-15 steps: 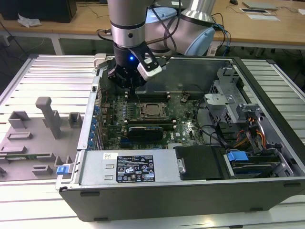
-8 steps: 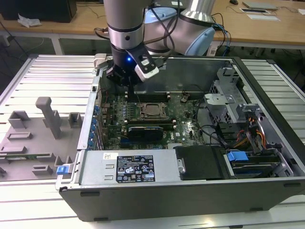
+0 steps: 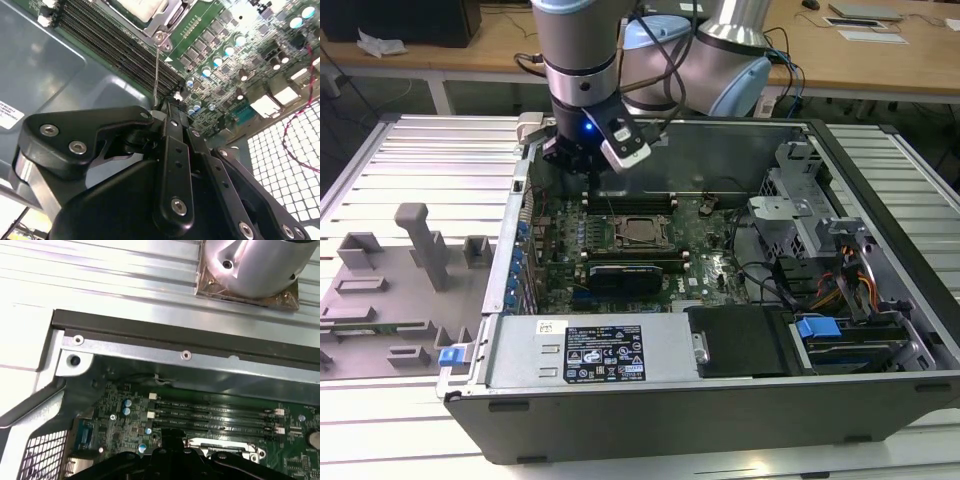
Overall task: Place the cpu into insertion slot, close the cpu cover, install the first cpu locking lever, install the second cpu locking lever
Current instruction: 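Install the first cpu locking lever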
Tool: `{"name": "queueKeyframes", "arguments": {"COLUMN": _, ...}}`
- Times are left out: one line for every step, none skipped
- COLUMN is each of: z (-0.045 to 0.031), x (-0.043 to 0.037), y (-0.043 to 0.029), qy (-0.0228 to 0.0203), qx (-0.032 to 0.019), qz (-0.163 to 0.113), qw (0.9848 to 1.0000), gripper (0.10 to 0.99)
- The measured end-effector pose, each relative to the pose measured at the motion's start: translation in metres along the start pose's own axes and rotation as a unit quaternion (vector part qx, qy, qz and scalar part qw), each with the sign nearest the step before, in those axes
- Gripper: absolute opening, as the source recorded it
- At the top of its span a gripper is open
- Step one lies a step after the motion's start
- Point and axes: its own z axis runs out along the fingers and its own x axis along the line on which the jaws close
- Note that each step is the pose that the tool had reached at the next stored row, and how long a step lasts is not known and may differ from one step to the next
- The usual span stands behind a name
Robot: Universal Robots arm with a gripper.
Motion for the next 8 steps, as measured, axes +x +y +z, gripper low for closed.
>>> {"name": "queueKeyframes", "arguments": {"z": 0.0009, "x": 0.0001, "y": -0.0002, "qy": -0.0002, "qx": -0.0013, "qz": 0.0, "qw": 1.0, "gripper": 0.106}}
{"name": "queueKeyframes", "arguments": {"z": 0.0014, "x": -0.0001, "y": -0.0005, "qy": -0.0002, "qx": -0.0016, "qz": 0.0, "qw": 1.0, "gripper": 0.106}}
{"name": "queueKeyframes", "arguments": {"z": 0.0019, "x": -0.0007, "y": -0.0008, "qy": -0.0002, "qx": -0.002, "qz": 0.0, "qw": 1.0, "gripper": 0.106}}
{"name": "queueKeyframes", "arguments": {"z": 0.0024, "x": -0.0015, "y": -0.0011, "qy": -0.0003, "qx": -0.0024, "qz": 0.0, "qw": 1.0, "gripper": 0.106}}
{"name": "queueKeyframes", "arguments": {"z": 0.0031, "x": -0.0042, "y": -0.0019, "qy": -0.0003, "qx": -0.0028, "qz": 0.0, "qw": 1.0, "gripper": 0.106}}
{"name": "queueKeyframes", "arguments": {"z": 0.0036, "x": -0.0073, "y": -0.0029, "qy": -0.0005, "qx": -0.0033, "qz": 0.001, "qw": 1.0, "gripper": 0.106}}
{"name": "queueKeyframes", "arguments": {"z": 0.0039, "x": -0.0099, "y": -0.0037, "qy": -0.0005, "qx": -0.0036, "qz": 0.001, "qw": 1.0, "gripper": 0.106}}
{"name": "queueKeyframes", "arguments": {"z": 0.0041, "x": -0.0117, "y": -0.0042, "qy": -0.0005, "qx": -0.0037, "qz": 0.001, "qw": 1.0, "gripper": 0.106}}
